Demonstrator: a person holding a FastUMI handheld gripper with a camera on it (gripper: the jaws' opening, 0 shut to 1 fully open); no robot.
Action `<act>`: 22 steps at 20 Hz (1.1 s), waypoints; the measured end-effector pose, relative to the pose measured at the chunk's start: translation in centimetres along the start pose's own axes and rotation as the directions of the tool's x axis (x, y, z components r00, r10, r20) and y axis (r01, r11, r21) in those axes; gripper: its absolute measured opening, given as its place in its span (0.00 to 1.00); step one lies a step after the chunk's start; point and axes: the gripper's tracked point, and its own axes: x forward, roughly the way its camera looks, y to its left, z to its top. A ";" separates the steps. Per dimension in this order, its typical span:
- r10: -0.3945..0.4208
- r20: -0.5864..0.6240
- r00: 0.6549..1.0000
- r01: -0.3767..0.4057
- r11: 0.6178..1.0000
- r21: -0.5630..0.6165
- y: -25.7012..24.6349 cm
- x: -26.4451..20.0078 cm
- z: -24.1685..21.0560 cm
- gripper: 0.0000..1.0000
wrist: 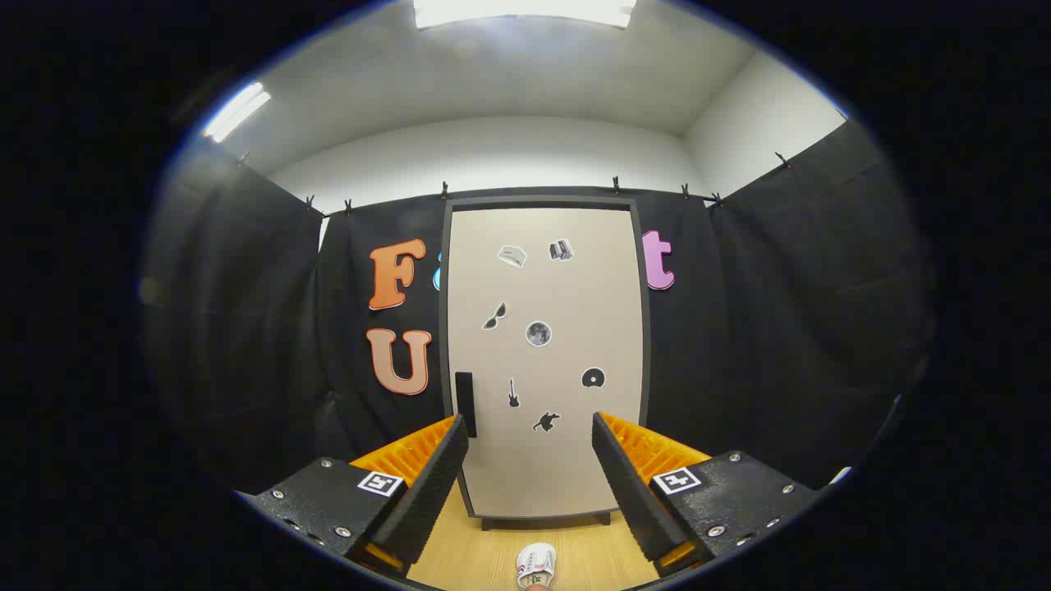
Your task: Open the shoe cabinet door, grab the shoes and put them into the shoe cabinet, then close the shoe cabinet door.
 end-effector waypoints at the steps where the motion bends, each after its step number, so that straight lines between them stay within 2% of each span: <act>1: 0.000 0.001 1.000 0.000 1.000 0.000 -0.1 0.0 0.1 0.95; 14: -0.001 -0.010 1.000 0.001 1.000 0.000 -0.6 0.1 -0.3 0.95; 22: 0.024 -0.017 1.000 -0.024 1.000 0.015 0.8 1.5 -0.9 0.95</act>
